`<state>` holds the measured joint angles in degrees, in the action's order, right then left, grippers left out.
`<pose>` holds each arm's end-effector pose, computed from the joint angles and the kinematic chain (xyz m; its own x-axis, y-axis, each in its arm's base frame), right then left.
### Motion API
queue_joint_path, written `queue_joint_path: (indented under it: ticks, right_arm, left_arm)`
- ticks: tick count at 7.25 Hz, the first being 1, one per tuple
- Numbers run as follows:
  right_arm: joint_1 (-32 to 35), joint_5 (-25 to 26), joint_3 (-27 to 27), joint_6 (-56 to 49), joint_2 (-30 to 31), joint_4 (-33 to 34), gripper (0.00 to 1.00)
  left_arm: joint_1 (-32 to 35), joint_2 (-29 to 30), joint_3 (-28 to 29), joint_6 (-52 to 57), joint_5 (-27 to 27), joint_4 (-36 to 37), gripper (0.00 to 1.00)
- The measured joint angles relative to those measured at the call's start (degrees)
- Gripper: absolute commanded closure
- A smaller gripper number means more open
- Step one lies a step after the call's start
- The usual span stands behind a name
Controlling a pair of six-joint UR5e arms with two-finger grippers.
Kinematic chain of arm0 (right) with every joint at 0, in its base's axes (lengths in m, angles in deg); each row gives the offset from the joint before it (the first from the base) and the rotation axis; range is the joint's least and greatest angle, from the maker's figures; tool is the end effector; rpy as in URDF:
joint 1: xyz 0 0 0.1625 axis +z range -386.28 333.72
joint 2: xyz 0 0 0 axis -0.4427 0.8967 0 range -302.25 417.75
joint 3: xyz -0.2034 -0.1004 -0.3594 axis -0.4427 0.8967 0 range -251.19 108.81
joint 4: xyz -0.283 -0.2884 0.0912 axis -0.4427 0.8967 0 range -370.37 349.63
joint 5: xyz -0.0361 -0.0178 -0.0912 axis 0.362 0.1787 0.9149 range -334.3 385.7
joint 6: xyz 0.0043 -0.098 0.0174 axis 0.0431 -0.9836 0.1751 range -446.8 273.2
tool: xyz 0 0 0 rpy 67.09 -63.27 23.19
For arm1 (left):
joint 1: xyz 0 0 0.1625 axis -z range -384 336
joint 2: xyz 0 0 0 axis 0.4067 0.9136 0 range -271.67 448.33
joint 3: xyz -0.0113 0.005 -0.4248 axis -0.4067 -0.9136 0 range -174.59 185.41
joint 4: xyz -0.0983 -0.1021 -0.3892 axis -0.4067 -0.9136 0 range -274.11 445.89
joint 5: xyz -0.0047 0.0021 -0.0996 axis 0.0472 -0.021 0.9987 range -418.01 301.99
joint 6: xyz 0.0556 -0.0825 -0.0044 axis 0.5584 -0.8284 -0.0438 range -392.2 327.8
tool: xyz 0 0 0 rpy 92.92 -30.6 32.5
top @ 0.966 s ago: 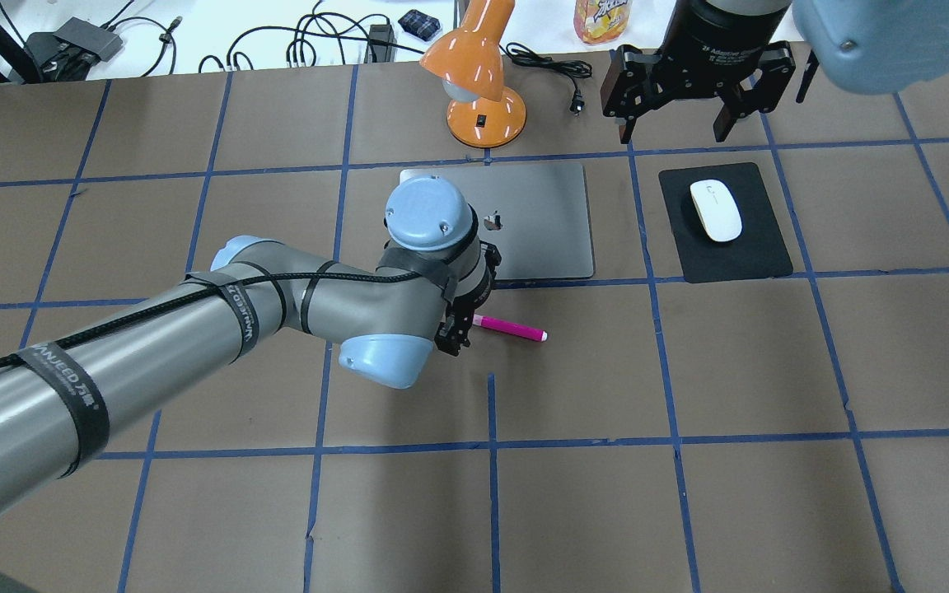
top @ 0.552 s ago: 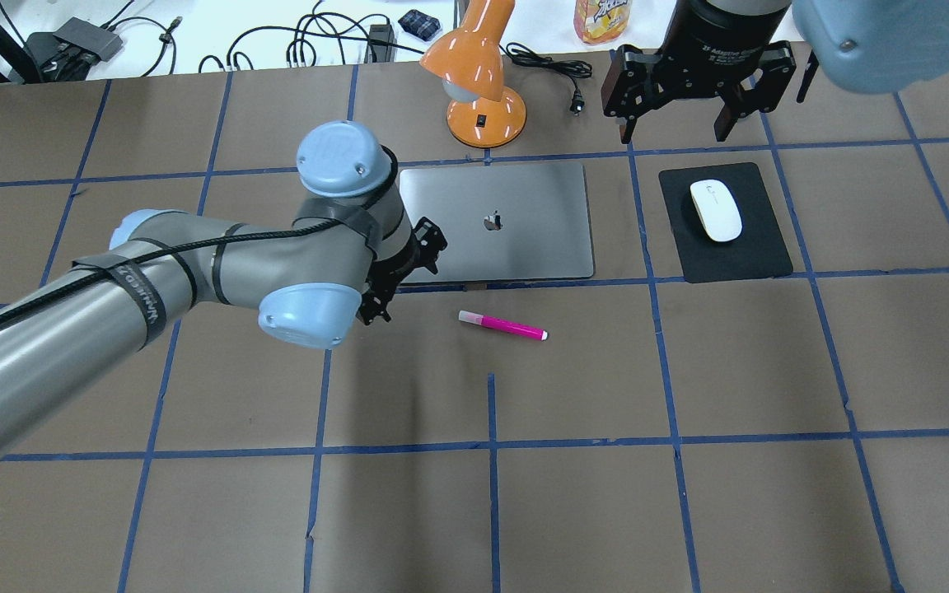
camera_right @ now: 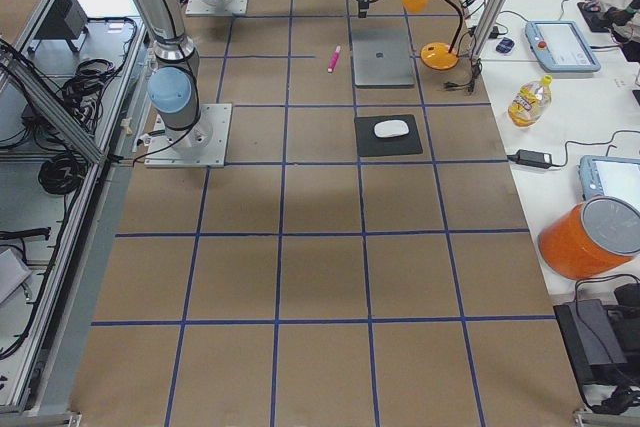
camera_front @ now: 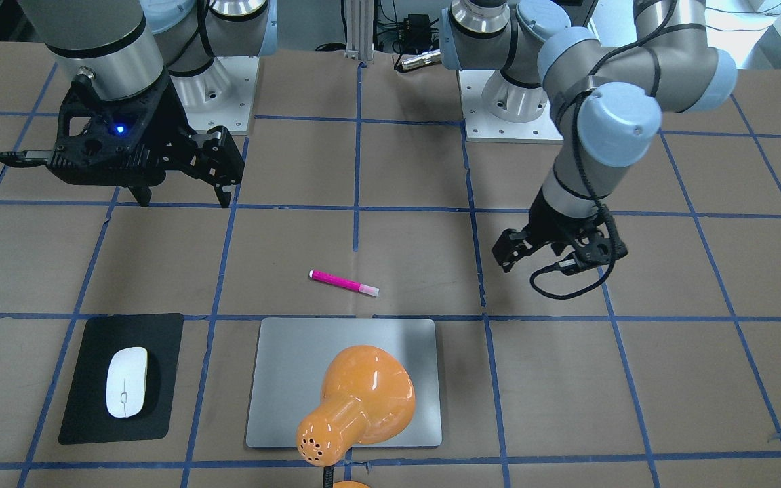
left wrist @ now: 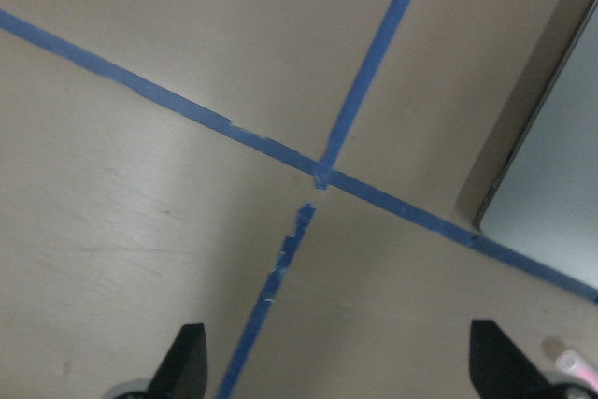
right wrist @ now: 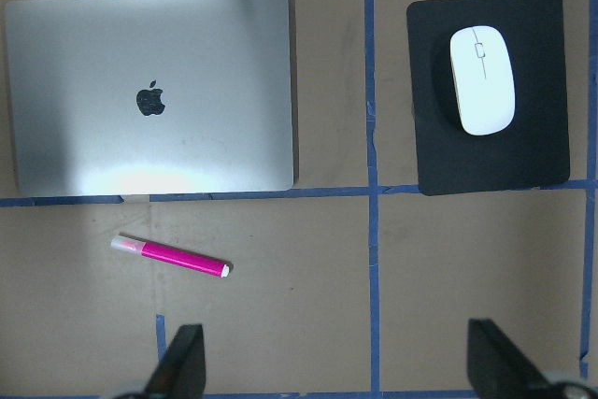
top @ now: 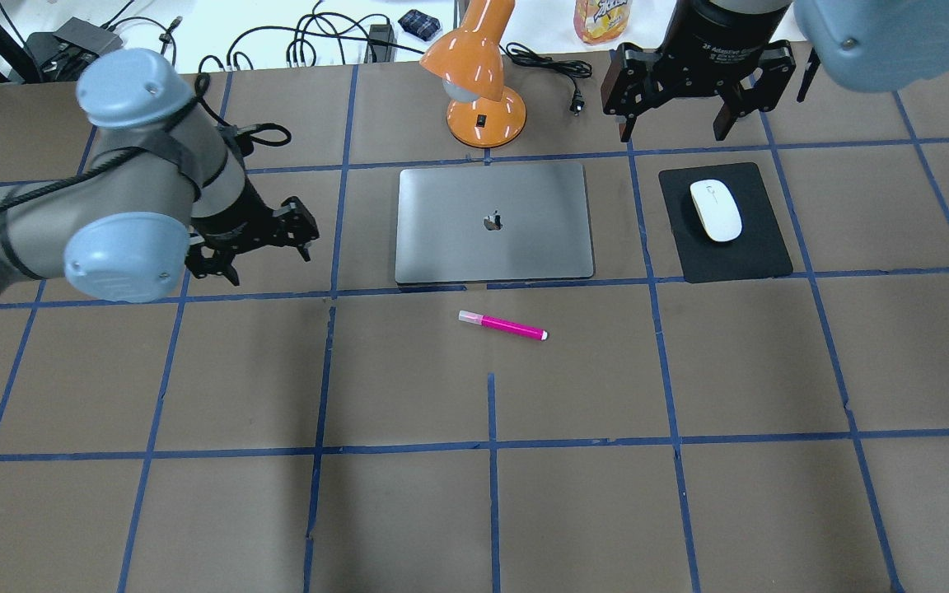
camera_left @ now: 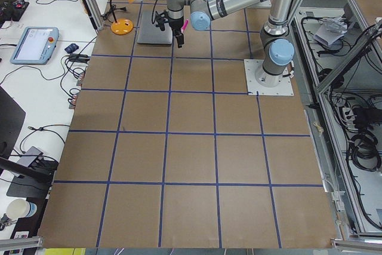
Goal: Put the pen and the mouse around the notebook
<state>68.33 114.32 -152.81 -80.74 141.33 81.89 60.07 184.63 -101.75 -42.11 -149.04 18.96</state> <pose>0.1791 -0.5335 0.5063 -0.9992 0.0233 -0.0317 0.0255 0.9972 -0.0706 -0.0785 -0.5164 0.3286 -0.9619 -0.2728 -0.0187 -0.2729 0.9620 0.0034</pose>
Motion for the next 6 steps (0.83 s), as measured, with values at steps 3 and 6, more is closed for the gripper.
queue_joint_path:
  ticks: [3, 6]
  right_arm:
    - [-0.3, 0.0, 0.1, 0.1, -0.2, 0.3, 0.0]
    - [-0.2, -0.1, 0.8, 0.3, -0.2, 0.4, 0.0]
  left_arm:
    - [-9.9, -5.1, 4.1, 15.8, -0.8, -11.7, 0.0]
    - [-7.5, -10.7, 8.8, 13.4, 2.3, -21.9, 0.0]
